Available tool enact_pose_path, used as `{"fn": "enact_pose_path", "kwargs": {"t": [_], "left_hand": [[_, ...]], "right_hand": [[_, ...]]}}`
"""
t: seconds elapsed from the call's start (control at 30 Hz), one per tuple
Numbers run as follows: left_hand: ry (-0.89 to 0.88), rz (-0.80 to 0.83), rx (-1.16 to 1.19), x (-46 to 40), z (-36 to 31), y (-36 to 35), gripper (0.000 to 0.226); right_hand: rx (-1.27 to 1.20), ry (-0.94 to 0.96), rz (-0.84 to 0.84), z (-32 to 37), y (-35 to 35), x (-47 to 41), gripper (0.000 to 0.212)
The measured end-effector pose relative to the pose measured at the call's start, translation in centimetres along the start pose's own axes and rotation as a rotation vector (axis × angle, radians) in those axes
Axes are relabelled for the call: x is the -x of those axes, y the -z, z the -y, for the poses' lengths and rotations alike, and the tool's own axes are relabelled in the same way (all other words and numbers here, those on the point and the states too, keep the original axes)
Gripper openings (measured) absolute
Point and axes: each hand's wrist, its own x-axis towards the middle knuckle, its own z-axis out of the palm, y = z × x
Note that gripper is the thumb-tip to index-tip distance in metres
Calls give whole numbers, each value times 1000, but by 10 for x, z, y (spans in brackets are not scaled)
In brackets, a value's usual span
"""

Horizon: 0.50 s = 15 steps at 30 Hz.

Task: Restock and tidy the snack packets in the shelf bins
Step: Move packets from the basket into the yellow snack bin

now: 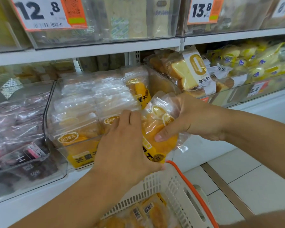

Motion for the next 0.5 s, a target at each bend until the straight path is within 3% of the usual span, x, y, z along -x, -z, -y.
{"fn": "enact_pose_path", "kwargs": {"t": [0.2,0.37,0.5], "left_hand": [[-8,-41,-50,-2,0,2,81],[5,-21,-98,-7,3,10,78],[-21,-73,-96,-10,-1,17,81]], "right_hand": [[19,-11,-4,10,-6,5,29],[102,27,74,17,-7,4,39],[95,134,3,20,-5,-1,34]]}}
